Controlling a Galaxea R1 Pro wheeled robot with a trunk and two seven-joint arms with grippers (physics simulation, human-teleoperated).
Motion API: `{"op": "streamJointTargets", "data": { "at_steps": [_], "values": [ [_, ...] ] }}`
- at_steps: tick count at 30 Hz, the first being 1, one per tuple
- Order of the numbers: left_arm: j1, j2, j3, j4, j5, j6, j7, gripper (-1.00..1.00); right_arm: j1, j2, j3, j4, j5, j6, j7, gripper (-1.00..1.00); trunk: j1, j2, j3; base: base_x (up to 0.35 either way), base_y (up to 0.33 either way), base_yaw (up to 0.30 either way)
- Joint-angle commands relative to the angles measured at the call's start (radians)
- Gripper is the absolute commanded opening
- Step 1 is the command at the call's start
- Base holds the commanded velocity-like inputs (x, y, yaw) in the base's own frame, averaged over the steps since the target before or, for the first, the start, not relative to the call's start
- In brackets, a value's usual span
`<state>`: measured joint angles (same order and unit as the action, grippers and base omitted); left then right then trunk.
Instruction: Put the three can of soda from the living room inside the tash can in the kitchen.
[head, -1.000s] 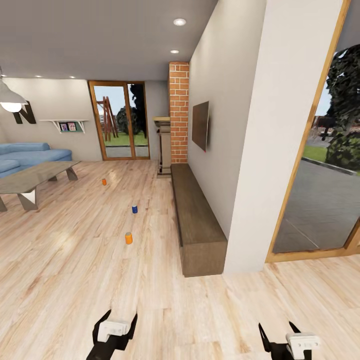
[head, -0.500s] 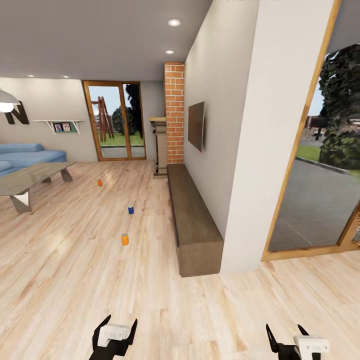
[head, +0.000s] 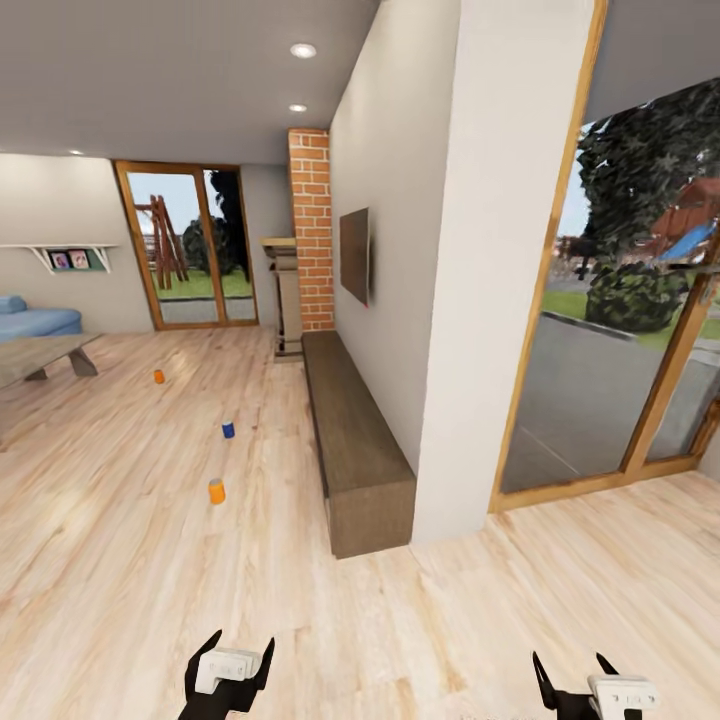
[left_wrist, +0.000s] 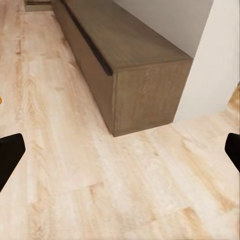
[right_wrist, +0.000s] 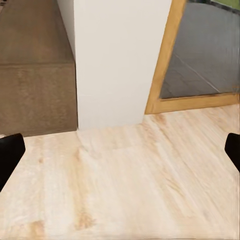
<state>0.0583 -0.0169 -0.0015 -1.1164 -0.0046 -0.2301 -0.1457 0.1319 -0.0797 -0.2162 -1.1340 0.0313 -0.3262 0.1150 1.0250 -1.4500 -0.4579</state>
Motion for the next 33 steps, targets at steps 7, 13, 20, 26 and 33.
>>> {"op": "streamJointTargets", "data": {
  "at_steps": [7, 13, 20, 26, 33],
  "values": [
    [0.0, 0.0, 0.0, 0.0, 0.0, 0.0, 0.0, 1.0, -0.001, 0.0, 0.0, 0.003, 0.001, -0.001, 0.001, 1.0, 0.0, 0.0, 0.006, 0.0, 0.0, -0.239],
    [0.0, 0.0, 0.0, 0.001, -0.001, -0.001, 0.0, 1.0, -0.001, -0.001, 0.0, 0.012, 0.001, -0.002, 0.001, 1.0, 0.0, 0.0, 0.01, 0.0, 0.0, -0.239],
    [0.0, 0.0, 0.0, 0.001, -0.003, -0.001, 0.0, 1.0, -0.001, -0.001, 0.0, 0.012, 0.001, -0.003, 0.001, 1.0, 0.0, 0.0, 0.016, 0.0, 0.0, -0.239],
    [0.0, 0.0, 0.0, 0.002, -0.003, -0.001, 0.0, 1.0, -0.001, -0.002, 0.0, 0.013, 0.001, -0.004, 0.001, 1.0, 0.0, 0.0, 0.021, 0.0, 0.0, -0.238],
    [0.0, 0.0, 0.0, 0.003, -0.003, -0.002, 0.0, 1.0, -0.001, -0.002, 0.0, 0.013, 0.001, -0.004, 0.001, 1.0, 0.0, 0.0, 0.024, 0.0, 0.0, -0.159]
  ]
}}
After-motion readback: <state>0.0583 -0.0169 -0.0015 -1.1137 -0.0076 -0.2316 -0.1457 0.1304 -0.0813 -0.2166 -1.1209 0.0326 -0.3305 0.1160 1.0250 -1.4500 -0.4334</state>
